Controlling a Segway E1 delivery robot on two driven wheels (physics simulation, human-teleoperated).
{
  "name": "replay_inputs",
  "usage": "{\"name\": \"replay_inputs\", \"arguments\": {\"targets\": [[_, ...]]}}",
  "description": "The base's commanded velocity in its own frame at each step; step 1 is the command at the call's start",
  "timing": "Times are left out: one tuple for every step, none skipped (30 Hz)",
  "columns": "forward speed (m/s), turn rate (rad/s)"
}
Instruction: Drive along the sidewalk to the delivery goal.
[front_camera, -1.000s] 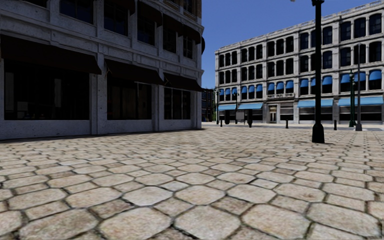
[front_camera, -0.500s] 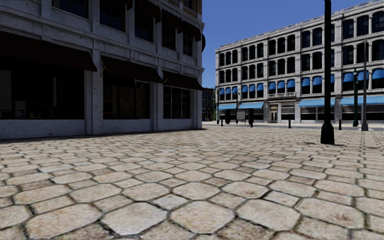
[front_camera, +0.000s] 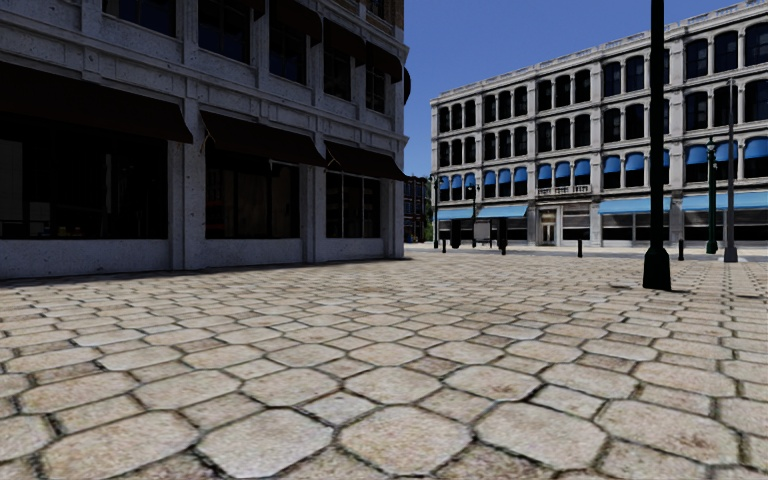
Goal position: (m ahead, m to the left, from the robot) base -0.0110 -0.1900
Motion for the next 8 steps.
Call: {"name": "replay_inputs", "arguments": {"targets": [[0.00, 0.00], [0.00, 0.00], [0.00, 0.00], [0.00, 0.00], [0.00, 0.00], [0.00, 0.00], [0.00, 0.00], [0.00, 0.00]]}}
